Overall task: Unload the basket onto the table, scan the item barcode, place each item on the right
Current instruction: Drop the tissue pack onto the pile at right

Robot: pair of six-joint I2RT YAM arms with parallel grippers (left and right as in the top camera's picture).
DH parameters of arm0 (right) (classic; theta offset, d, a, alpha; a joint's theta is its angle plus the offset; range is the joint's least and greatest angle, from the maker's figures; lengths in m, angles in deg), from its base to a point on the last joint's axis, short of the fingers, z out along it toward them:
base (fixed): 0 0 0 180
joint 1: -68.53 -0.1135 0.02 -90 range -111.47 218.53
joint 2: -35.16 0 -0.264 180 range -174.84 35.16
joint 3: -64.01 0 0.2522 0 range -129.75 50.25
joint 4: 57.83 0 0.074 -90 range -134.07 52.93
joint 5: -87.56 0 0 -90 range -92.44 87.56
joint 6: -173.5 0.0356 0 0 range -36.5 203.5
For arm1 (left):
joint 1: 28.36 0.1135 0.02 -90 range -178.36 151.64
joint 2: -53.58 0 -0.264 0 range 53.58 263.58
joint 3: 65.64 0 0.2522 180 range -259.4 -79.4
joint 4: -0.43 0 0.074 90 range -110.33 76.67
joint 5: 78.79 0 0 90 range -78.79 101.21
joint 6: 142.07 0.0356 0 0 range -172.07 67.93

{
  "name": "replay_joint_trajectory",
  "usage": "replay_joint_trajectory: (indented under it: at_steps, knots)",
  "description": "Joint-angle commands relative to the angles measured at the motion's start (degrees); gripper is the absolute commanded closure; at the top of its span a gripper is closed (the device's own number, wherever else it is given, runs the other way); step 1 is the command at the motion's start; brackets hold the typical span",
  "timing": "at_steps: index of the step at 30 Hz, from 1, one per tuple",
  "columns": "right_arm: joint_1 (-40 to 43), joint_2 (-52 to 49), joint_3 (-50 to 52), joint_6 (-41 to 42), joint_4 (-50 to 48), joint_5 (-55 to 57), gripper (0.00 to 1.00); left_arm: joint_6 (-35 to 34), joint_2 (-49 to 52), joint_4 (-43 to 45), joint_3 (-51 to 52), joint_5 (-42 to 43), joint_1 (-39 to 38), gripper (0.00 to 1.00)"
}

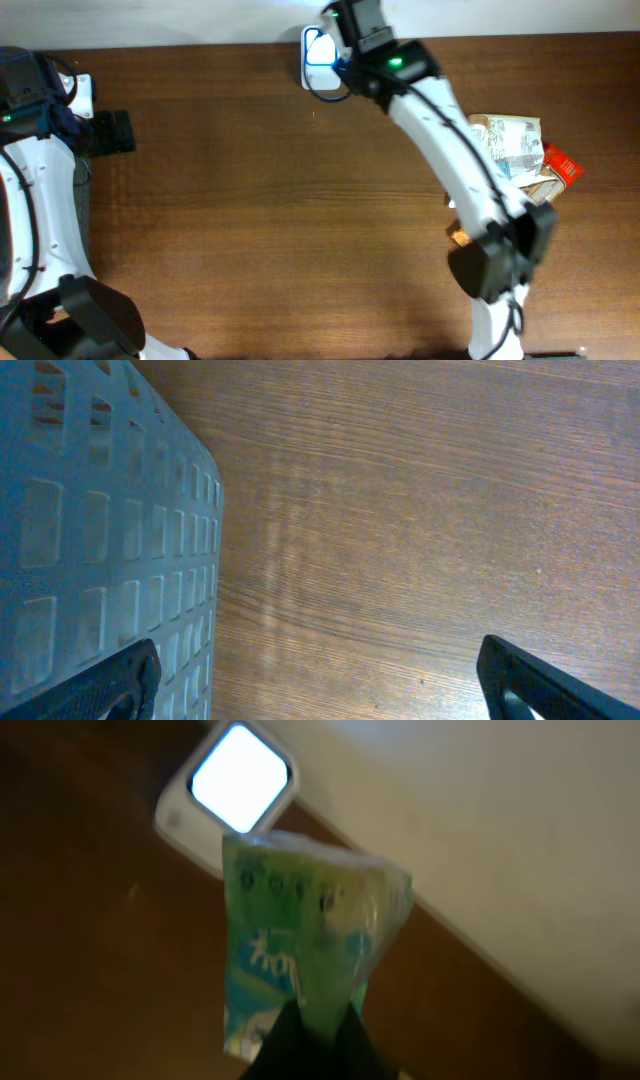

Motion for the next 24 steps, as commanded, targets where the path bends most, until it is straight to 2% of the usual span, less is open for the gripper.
replay_joint_trajectory:
  at_steps: [1, 2, 4, 8, 10, 13, 14, 16, 17, 19, 22, 24]
  knots:
    - [2.9, 3.3, -0.1, 21.9, 16.7, -0.8, 0.96, 0.5, -0.1, 0.0, -0.2, 0.4, 0.3, 0.01]
    - [5.0, 3.2, -0.1, 27.6, 25.2, -0.8, 0.96, 0.5, -0.1, 0.0, -0.3, 0.4, 0.3, 0.01]
    - [10.3, 2.2, 0.0, 35.2, 34.9, -0.8, 0.96, 0.5, -0.1, 0.0, -0.3, 0.4, 0.3, 0.01]
    - [23.5, -0.1, 0.4, 45.5, 39.6, -1.3, 0.96, 0.5, -0.1, 0.0, -0.3, 0.4, 0.3, 0.01]
    - [28.1, -0.6, 2.0, 45.6, 38.5, -4.3, 0.95, 0.5, -0.1, 0.0, -0.2, 0.4, 0.3, 0.01]
    - [31.3, -0.6, 5.3, 44.0, 38.0, -4.5, 0.57, 0.5, -0.1, 0.0, -0.2, 0.4, 0.3, 0.01]
    - [31.9, -0.6, 5.7, 43.0, 38.0, -4.8, 0.39, 0.5, -0.1, 0.0, -0.3, 0.4, 0.3, 0.01]
    - [32.0, -0.5, 4.7, 38.3, 37.7, -9.8, 0.24, 0.5, -0.1, 0.0, -0.2, 0.4, 0.3, 0.01]
    - [31.9, -0.3, 2.4, 36.0, 38.6, -13.8, 0.13, 0.5, -0.1, 0.0, -0.3, 0.4, 0.3, 0.01]
    - [31.9, 1.2, -5.0, 32.7, 41.4, -18.9, 0.01, 0.5, -0.1, 0.0, -0.3, 0.4, 0.3, 0.01]
    - [31.9, 7.7, -13.4, 31.4, 41.5, -23.4, 0.01, 0.5, -0.1, 0.0, -0.3, 0.4, 0.3, 0.01]
    - [31.9, 16.0, -16.4, 31.5, 41.5, -28.5, 0.01, 0.5, -0.1, 0.0, -0.3, 0.4, 0.3, 0.01]
